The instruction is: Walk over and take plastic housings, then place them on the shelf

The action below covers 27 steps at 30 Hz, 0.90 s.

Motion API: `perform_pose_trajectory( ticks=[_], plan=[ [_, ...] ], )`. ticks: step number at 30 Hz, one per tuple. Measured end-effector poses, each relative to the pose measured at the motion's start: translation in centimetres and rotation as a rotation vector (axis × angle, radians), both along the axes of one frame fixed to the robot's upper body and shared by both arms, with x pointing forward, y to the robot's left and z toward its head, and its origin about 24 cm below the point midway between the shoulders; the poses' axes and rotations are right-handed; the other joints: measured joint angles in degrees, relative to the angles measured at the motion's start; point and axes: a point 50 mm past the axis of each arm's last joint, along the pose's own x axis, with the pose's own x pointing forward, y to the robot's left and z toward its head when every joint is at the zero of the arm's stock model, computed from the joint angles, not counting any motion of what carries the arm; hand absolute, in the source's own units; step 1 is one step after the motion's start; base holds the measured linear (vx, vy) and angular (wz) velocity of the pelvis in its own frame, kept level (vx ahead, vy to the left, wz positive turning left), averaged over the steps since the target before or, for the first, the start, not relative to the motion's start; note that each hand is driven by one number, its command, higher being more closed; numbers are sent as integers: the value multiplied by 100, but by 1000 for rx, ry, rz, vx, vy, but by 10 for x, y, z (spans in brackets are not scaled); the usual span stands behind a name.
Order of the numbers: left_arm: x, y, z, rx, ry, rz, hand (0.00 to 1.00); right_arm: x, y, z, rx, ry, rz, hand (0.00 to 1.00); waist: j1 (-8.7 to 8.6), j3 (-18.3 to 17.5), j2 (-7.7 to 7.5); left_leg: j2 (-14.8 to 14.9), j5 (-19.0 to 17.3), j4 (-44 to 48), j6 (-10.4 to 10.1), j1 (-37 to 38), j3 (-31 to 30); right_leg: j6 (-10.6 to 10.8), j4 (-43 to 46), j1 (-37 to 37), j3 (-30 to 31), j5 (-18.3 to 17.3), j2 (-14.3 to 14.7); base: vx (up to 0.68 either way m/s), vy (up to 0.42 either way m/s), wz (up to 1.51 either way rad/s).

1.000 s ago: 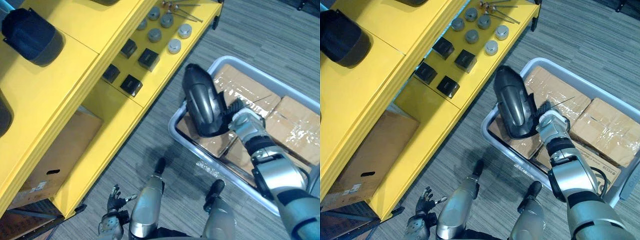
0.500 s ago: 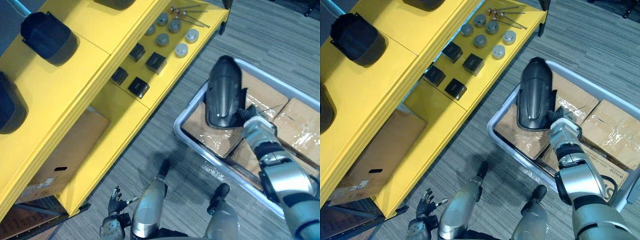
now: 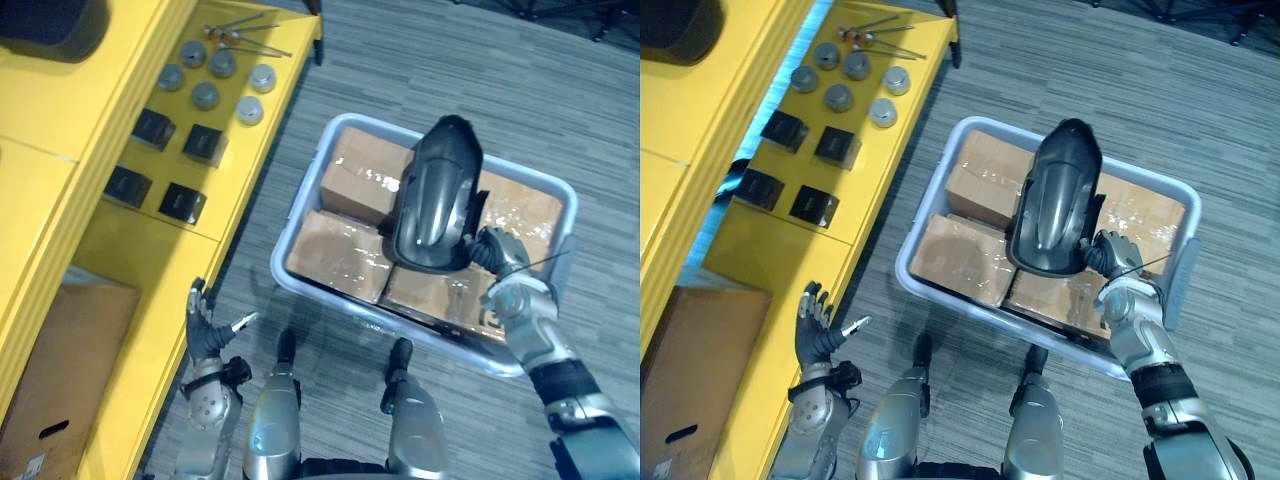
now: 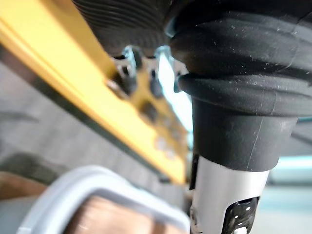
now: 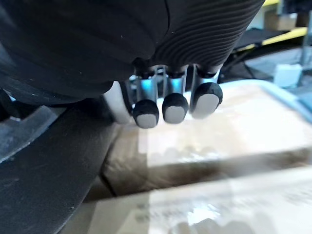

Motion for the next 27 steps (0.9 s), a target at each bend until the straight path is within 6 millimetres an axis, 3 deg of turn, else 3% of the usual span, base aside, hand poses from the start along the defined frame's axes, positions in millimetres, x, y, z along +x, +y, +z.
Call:
perform_pose_trajectory(
  ticks=[3,7,9,11,15,18,23,27],
  plan=[
    [14,-4,22,47,-84,-42,0,-1,7,-3,-27,-1,51,100,-10,0,-13,48,-12,-2,-9,69,180,-71,-125,-10,148,76,101,-31,-8,-31],
    [44,-26,60,79,-197,-211,0,3,17,1,-76,-53,113,100,-54,-7,-25,115,-14,9,-15,71,296,-96,-266,-38,266,182,186,-27,-14,-17],
    [57,-34,66,42,-183,-296,0,10,24,7,-111,-92,146,100,-100,-53,-64,116,-15,4,-16,59,389,-97,-336,-81,340,245,196,-11,10,-20],
    [73,-41,64,21,-118,-379,0,19,33,17,-139,-137,188,100,-149,-109,-99,117,-26,10,-28,30,485,-92,-364,-161,438,305,206,4,20,-23],
    [104,-55,54,-194,75,-583,0,33,47,41,-193,-236,258,100,-322,-200,-143,117,-26,18,-28,-80,553,-90,-354,-325,516,356,215,4,13,-9],
    [120,-57,47,-278,188,-623,0,40,55,59,-240,-298,301,100,-396,-200,-144,107,-26,25,-27,-112,611,-86,-339,-410,602,381,215,2,22,-12],
    [135,-56,55,-381,246,-660,0,45,66,76,-301,-345,383,100,-494,-200,-144,112,-85,182,-19,-248,674,-87,-258,-571,708,387,221,-19,15,-7],
    [141,-59,63,-403,234,-678,0,45,70,77,-327,-349,414,100,-534,-201,-144,116,-141,300,-9,-305,735,-85,-227,-623,771,405,218,-38,24,-9]
  ],
)
